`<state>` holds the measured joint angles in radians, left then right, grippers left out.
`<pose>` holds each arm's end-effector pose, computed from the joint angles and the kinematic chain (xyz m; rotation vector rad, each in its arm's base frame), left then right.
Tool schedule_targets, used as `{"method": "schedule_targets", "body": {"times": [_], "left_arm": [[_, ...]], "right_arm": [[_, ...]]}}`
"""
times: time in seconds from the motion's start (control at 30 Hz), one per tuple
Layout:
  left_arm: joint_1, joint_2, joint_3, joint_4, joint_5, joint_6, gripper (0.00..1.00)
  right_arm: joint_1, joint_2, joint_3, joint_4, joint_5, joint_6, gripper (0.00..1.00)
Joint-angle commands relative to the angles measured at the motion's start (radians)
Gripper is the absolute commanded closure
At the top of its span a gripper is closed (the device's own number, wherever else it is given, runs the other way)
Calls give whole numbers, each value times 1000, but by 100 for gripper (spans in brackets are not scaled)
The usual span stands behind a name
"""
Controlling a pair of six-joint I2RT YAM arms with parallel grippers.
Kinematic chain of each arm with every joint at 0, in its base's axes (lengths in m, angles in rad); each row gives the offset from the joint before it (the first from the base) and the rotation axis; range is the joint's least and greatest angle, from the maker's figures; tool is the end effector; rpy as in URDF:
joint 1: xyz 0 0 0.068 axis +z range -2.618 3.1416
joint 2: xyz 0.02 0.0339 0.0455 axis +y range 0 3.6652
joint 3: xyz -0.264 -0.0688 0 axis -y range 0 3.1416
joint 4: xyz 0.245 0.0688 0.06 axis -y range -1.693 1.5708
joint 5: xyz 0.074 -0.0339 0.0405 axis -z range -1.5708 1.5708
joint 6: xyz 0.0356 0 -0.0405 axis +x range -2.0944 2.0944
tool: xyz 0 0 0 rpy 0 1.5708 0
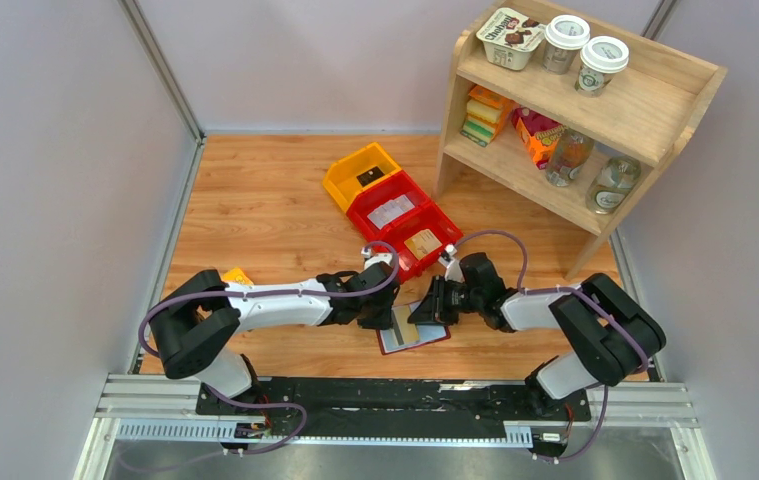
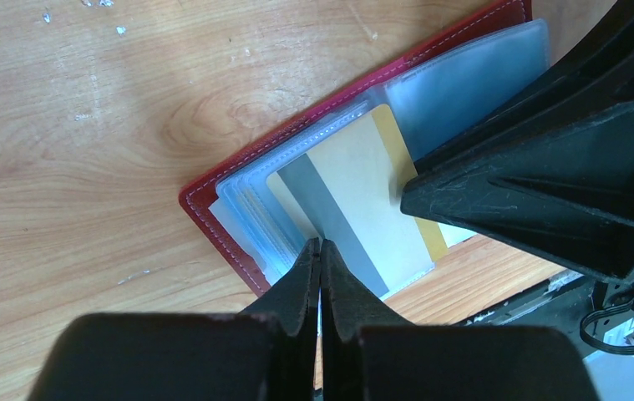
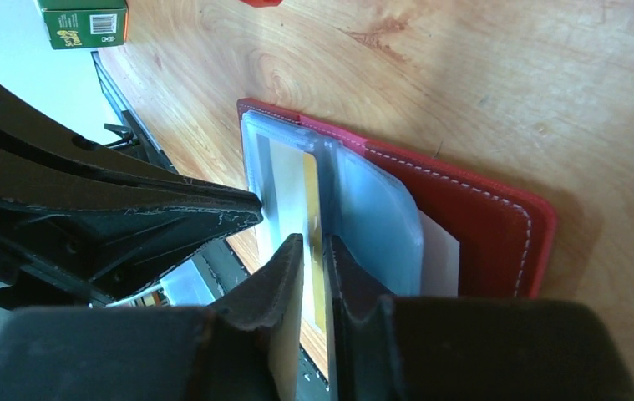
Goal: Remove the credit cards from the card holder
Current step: Remove the credit card from the card holder.
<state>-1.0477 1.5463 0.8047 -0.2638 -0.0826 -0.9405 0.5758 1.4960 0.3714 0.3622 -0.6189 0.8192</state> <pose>0.1491 -0.2527 0.1637 0.1124 2.7015 -0.5974 0.1855 0.1451 0.1105 -0.0370 2.6016 1.3400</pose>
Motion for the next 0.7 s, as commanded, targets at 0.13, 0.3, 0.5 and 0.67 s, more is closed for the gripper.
{"method": "schedule_targets", "body": {"times": [0.13, 0.3, 0.5, 0.67], "left_arm": [[-6, 21, -44, -22, 0, -14, 100], [-6, 18, -59, -14, 1, -18, 100], [-6, 23, -64, -11, -2, -20, 100], [-6, 26, -64, -15, -3, -20, 100]], "right_arm": [[-7, -14, 3, 8, 4, -2, 100], [-36, -25, -11, 4, -4, 0, 100], [-63, -43, -15, -34, -13, -15, 100], [-96, -33, -14, -62, -31, -28, 100]]}}
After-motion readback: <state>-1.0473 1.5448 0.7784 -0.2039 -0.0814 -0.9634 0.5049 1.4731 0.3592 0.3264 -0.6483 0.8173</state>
